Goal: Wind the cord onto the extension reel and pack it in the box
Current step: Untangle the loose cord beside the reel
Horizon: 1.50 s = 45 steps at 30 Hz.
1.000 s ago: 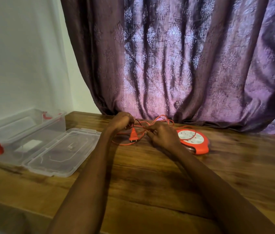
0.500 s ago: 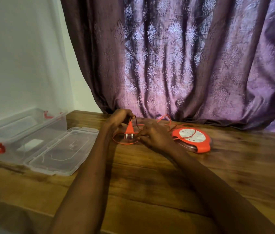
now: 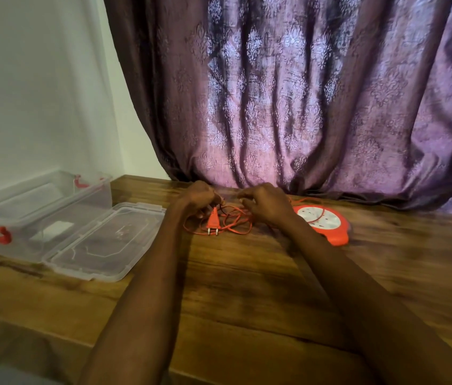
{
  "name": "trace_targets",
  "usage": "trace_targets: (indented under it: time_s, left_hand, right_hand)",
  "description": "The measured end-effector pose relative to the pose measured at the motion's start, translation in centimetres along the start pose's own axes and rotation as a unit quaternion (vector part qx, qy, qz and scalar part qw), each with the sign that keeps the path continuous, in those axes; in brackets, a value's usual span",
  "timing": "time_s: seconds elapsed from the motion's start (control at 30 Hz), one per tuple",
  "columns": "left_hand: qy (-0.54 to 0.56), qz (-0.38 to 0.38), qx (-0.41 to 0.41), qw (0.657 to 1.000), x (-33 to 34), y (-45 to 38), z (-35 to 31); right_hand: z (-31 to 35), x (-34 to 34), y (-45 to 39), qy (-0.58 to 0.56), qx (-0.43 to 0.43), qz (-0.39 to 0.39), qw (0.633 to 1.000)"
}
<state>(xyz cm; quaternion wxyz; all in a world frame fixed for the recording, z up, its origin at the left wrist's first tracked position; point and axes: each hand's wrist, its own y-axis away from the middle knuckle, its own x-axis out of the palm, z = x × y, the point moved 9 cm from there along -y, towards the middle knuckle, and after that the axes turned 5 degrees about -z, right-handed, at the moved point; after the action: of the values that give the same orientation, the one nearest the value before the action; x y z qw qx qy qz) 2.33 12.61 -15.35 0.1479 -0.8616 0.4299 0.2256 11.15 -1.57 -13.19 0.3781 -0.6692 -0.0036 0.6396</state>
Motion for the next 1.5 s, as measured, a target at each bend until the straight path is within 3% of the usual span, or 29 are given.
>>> trace_targets:
  time_s: [0.1, 0.2, 0.33, 0.43, 0.57, 0.7, 0.8, 0.93, 1.03, 1.13, 1.23, 1.43, 1.5]
  left_hand:
    - [0.005, -0.008, -0.011, 1.0, -0.2, 0.0, 0.1]
    - [0.015, -0.012, -0.026, 0.999, -0.4, -0.1, 0.5]
    - [0.001, 0.022, -0.063, 0.998, 0.8, -0.2, 1.7]
    - [0.026, -0.041, -0.072, 0.996, 0.2, -1.0, 2.2]
    - [0.151, -0.127, -0.068, 0.978, -0.9, -1.3, 2.0]
    - [0.317, -0.098, -0.076, 0.94, 0.1, -0.9, 1.8]
    - [0.383, -0.085, -0.092, 0.915, 0.6, -0.6, 1.5]
    - [0.469, -0.026, -0.118, 0.875, 2.0, -0.4, 0.9]
    - [0.5, -0.008, -0.123, 0.857, 2.3, -0.3, 0.6]
    - [0.482, 0.012, -0.122, 0.867, 2.1, -0.1, 0.5]
    - [0.385, -0.011, -0.112, 0.916, 0.5, -0.1, 0.7]
    - [0.293, -0.16, -0.058, 0.941, -3.5, -0.3, 0.5]
    - [0.278, -0.16, -0.012, 0.947, -3.2, -0.5, -1.0]
  right_hand:
    - [1.4, 2.3, -1.0, 0.079, 0.006, 0.072, 0.994]
    - [1.6, 2.9, -1.9, 0.06, 0.027, 0.041, 0.997]
    - [0.2, 2.1, -2.0, -0.166, 0.086, -0.046, 0.981]
    - [-0.3, 2.2, -1.7, -0.32, 0.09, -0.044, 0.942]
    - [0.1, 2.5, -0.6, -0.469, 0.077, 0.005, 0.88]
    - [0.9, 2.6, 0.4, -0.529, 0.056, 0.086, 0.842]
    - [0.4, 2.5, 0.3, -0.511, 0.07, 0.093, 0.851]
    - [-0.7, 3.0, -0.3, -0.505, 0.133, 0.032, 0.853]
    - [-0.3, 2.2, -0.9, -0.366, 0.077, 0.0, 0.927]
    - [-1.5, 1.1, -1.1, -0.268, 0.081, -0.055, 0.958]
    - [-3.1, 0.2, -1.4, -0.238, 0.109, -0.094, 0.961]
    - [-6.2, -0.3, -1.0, -0.345, 0.205, -0.102, 0.91]
    - [-6.7, -0.1, -0.7, -0.398, 0.235, -0.099, 0.881]
